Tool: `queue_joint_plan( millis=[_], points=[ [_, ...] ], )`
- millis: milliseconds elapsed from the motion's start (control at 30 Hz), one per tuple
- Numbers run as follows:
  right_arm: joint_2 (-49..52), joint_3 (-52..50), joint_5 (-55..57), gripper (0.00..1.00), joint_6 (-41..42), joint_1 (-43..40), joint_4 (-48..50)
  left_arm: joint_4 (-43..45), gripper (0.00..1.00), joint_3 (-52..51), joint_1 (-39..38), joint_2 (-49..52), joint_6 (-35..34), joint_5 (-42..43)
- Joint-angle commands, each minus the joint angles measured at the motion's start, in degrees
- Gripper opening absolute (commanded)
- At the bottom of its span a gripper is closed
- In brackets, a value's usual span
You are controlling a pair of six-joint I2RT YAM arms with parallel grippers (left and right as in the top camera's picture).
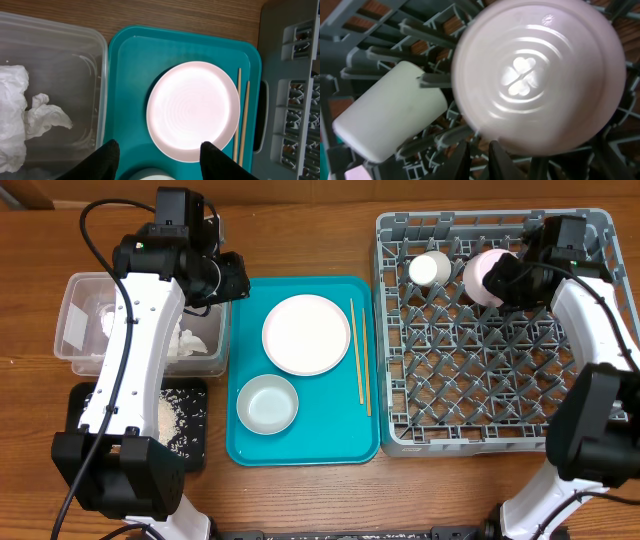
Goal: Sort waste into correct bins and load items into the dishwasher
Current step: 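Move the right gripper left to the small white bowl on the teal tray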
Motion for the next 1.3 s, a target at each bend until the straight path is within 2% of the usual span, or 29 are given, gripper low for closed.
queue_joint_plan(
  millis=[0, 133, 300, 433, 800, 1033, 1167, 1267],
  points=[
    [-7.78, 4.02, -1.29, 0.16, -2.36, 1.05, -1.62, 0.59, 0.54, -0.39, -0.35, 0.31, -0.46, 0.04],
    [-13.09, 5.99, -1.40, 0.18, -5.42, 6.45, -3.67, 2.23, 0.54, -0.39, -0.33, 0.31, -2.58, 0.07],
    [-15.50, 5.97, -1.38, 0.22, -7.54, 17.88, -3.65, 4.28, 0.56, -0.39, 0.83, 0.31, -5.42, -0.98],
    [-12.96, 5.84, -0.90, 0.25, -8.17, 28.44, -2.12, 4.70, 0.58, -0.39, 5.03, 0.31, -8.46, -1.20],
    [-2.99, 5.81, -0.13, 0.32, -9.73, 50.27, -2.97, 2.08, 0.58, -0.39, 19.41, 0.28, -8.72, 3.67],
    [1.03, 5.70, 0.63, 0.41, -20.22, 63.01, -9.66, 2.40, 0.58, -0.39, 20.63, 0.28, -8.04, 3.52],
    [2.01, 3.98, 8.68, 0.44, -20.70, 68.13, -10.93, 2.36, 0.58, -0.39, 20.55, 0.31, -7.67, 3.56],
    [2.93, 2.67, 10.27, 0.44, -21.31, 70.77, -9.35, 2.32, 0.58, -0.39, 20.52, 0.31, -7.67, 3.58]
  ],
)
